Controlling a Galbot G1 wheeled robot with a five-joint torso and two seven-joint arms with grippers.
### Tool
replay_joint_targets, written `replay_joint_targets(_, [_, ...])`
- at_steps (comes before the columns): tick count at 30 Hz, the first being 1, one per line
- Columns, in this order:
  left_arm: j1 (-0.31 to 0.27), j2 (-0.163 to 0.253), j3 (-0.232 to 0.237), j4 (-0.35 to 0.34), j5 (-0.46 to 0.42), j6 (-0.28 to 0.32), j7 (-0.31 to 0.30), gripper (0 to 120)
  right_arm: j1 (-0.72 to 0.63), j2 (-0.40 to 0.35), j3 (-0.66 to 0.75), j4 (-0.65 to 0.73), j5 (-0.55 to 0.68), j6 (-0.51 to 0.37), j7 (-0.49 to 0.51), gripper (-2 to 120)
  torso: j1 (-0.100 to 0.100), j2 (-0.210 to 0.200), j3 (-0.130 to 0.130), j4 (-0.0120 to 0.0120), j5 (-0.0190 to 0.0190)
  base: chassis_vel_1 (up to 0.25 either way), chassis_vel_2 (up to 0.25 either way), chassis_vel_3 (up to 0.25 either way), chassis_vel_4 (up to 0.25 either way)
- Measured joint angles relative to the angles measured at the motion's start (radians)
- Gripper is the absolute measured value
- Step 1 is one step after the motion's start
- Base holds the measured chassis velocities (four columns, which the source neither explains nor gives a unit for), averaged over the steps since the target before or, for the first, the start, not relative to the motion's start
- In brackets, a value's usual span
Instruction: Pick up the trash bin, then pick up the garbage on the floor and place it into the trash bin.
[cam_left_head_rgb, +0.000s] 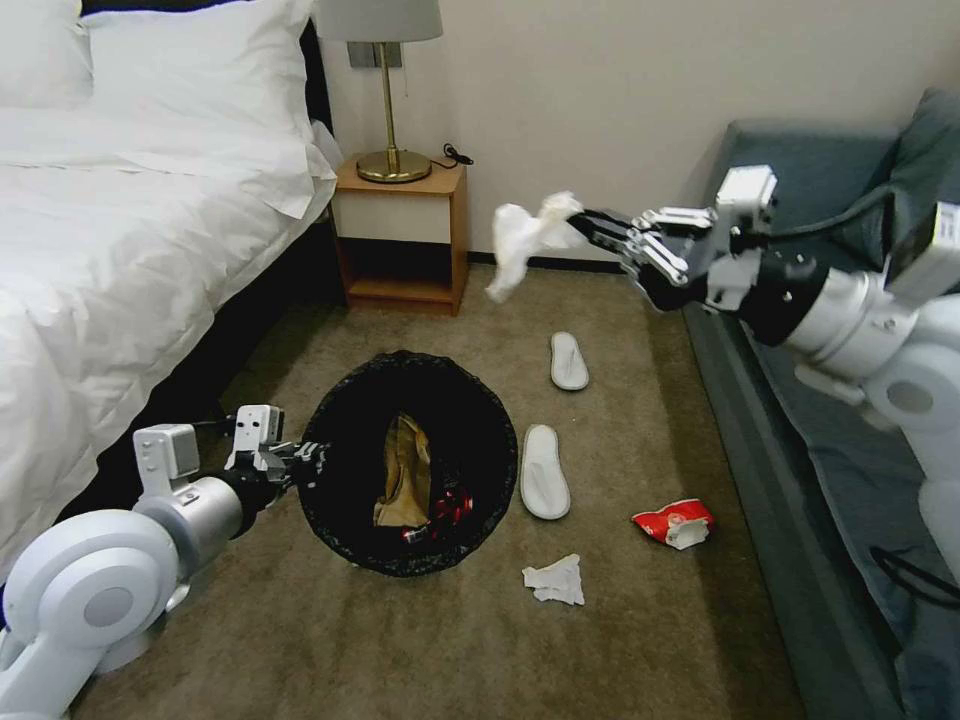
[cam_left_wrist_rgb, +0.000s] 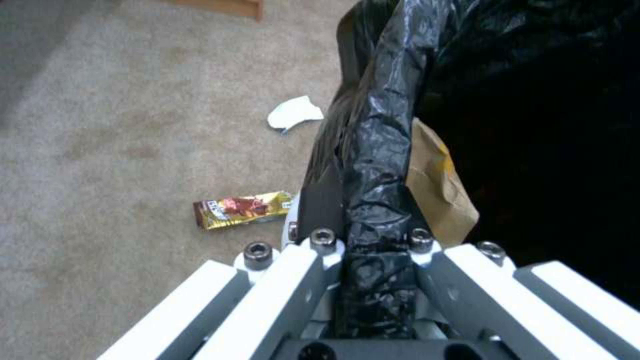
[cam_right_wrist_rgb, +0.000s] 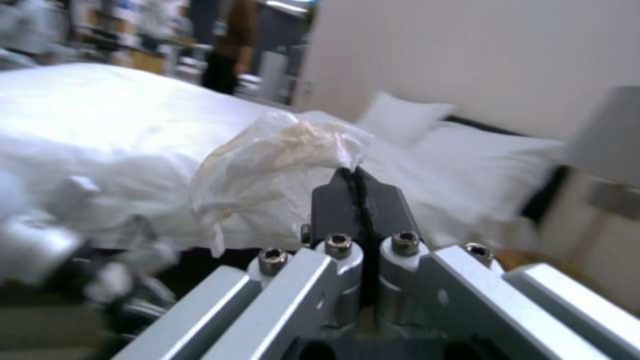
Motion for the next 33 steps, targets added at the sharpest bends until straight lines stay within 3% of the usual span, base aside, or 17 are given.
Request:
replay_joint_targets(5, [-0.008,-0.002,0.011,-0.014,-0.007,0.000,-0.006,3,0.090,0.052,-0.149,0.022,0.006,-0.039,0.017,0,0.000,0.000,0.000,0.0003,-0.0003,0.000,0.000,0.000,0.000])
replay_joint_targets(13, [-0.036,-0.022,0.020,-0.008,-0.018,0.000,-0.017,3,0.094,0.070,-0.275,0.039,-0.041,-0.058,0.024,0,0.000,0.000,0.000,0.0002,-0.0002,0.000,0.000,0.000,0.000])
replay_joint_targets(23, [-0.060,-0.045,0.029,-0.002,-0.023,0.000,-0.034,3,0.036,0.047,-0.295,0.056,-0.107,-0.064,0.004,0,0.000,0.000,0.000,0.0001,-0.0001,0.000,0.000,0.000,0.000])
replay_joint_targets(31, [-0.047,-0.046,-0.016,-0.003,-0.033,0.000,-0.032,3,0.005,0.024,-0.266,0.064,-0.134,-0.065,-0.017,0,0.000,0.000,0.000,0.0000,-0.0001,0.000,0.000,0.000,0.000])
replay_joint_targets(33, [-0.042,-0.049,-0.024,-0.004,-0.034,0.000,-0.031,3,0.005,0.028,-0.271,0.069,-0.150,-0.057,0.025,3,0.000,0.000,0.000,0.0001,-0.0001,0.000,0.000,0.000,0.000])
